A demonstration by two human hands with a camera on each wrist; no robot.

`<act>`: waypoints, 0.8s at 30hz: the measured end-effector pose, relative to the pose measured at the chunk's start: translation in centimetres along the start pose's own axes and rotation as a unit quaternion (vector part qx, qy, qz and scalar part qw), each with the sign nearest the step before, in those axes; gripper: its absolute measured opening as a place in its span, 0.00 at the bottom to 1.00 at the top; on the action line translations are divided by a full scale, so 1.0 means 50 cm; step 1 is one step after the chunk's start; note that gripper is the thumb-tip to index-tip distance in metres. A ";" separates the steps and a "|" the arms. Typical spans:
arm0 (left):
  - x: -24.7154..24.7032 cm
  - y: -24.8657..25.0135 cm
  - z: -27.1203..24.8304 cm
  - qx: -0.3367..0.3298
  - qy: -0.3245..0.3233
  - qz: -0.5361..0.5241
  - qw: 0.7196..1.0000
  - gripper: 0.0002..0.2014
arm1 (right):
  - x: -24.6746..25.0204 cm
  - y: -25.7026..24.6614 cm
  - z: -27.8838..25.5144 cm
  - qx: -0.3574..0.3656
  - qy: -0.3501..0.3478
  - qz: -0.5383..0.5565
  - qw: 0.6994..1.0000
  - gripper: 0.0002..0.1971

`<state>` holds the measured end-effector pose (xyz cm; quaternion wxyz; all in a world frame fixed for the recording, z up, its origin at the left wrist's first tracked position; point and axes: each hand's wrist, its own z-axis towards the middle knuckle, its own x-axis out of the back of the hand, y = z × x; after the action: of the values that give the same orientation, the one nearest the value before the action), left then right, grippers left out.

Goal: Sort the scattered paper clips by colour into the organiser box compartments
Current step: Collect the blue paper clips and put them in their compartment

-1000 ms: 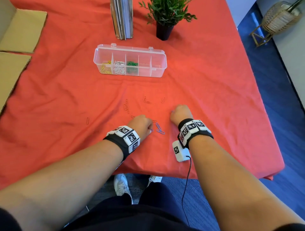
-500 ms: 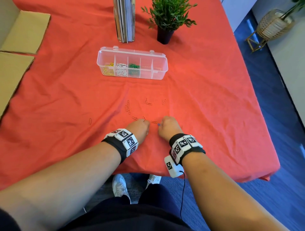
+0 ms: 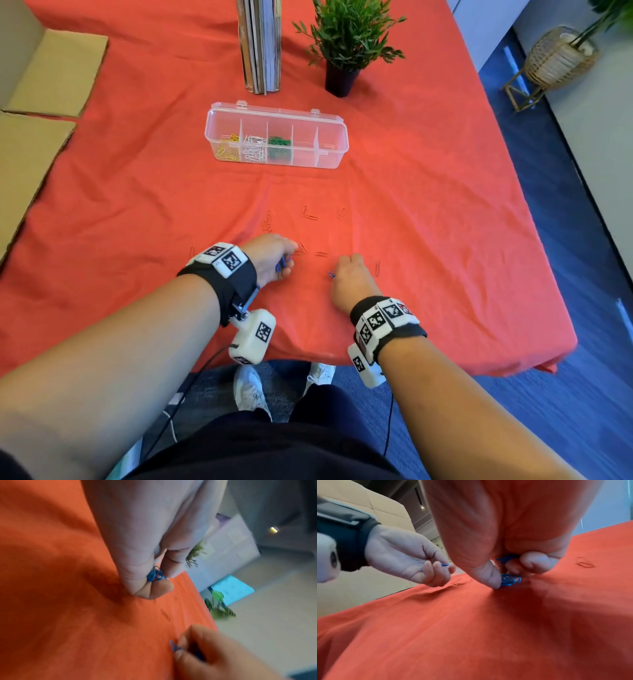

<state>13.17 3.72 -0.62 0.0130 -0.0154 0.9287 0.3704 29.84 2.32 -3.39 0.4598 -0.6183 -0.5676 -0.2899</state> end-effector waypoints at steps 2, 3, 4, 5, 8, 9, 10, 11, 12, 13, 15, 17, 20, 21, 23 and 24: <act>0.015 0.012 -0.007 0.030 -0.019 -0.077 0.996 0.08 | -0.006 -0.006 -0.001 0.014 0.015 -0.059 0.998 0.16; 0.023 0.018 -0.008 0.037 -0.028 -0.100 0.994 0.08 | -0.010 -0.007 -0.001 0.022 0.023 -0.088 0.996 0.16; 0.030 0.023 -0.009 0.041 -0.033 -0.116 0.992 0.08 | -0.009 -0.010 -0.004 0.026 0.028 -0.095 0.995 0.16; 0.035 0.028 -0.011 0.044 -0.035 -0.125 0.991 0.08 | -0.007 -0.013 -0.006 0.026 0.033 -0.093 0.995 0.14; 0.042 0.038 -0.018 0.052 -0.034 -0.130 0.990 0.09 | 0.008 -0.023 -0.012 0.037 0.044 -0.110 0.992 0.12; 0.044 0.041 -0.019 0.050 -0.030 -0.127 0.990 0.09 | 0.012 -0.020 -0.003 0.029 0.036 -0.094 0.994 0.11; 0.047 0.044 -0.019 0.047 -0.026 -0.122 0.991 0.09 | 0.021 -0.016 0.006 0.013 0.020 -0.055 0.998 0.11; 0.049 0.048 -0.020 0.042 -0.021 -0.118 0.992 0.09 | 0.033 -0.011 0.017 -0.007 -0.007 -0.003 1.000 0.11; 0.052 0.053 -0.019 0.037 -0.015 -0.114 0.993 0.10 | 0.048 -0.007 0.027 -0.026 -0.039 0.059 0.997 0.10; 0.056 0.058 -0.019 0.032 -0.008 -0.110 0.993 0.10 | 0.064 -0.002 0.036 -0.039 -0.069 0.135 0.988 0.08; 0.065 0.074 -0.019 0.022 0.001 -0.108 0.994 0.11 | 0.096 0.011 0.048 -0.087 -0.105 0.334 0.933 0.09; 0.072 0.097 -0.020 0.010 -0.002 -0.118 0.993 0.11 | 0.126 0.021 0.058 -0.167 -0.110 0.564 0.801 0.09; 0.077 0.145 -0.018 -0.018 -0.016 -0.141 0.990 0.10 | 0.175 0.017 0.081 -0.156 -0.141 0.744 0.634 0.07; 0.076 0.163 -0.017 -0.029 -0.022 -0.146 0.989 0.09 | 0.192 0.010 0.093 -0.141 -0.143 0.775 0.599 0.07; 0.072 0.200 -0.010 -0.050 -0.028 -0.158 0.986 0.08 | 0.226 -0.012 0.118 -0.116 -0.142 0.820 0.542 0.06; 0.069 0.219 -0.006 -0.056 -0.030 -0.162 0.985 0.07 | 0.244 -0.024 0.132 -0.103 -0.139 0.834 0.524 0.06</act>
<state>9.30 11.37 7.02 0.0994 -0.1553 0.8911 0.4147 29.87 13.47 4.96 0.3399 -0.8850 0.1848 0.2591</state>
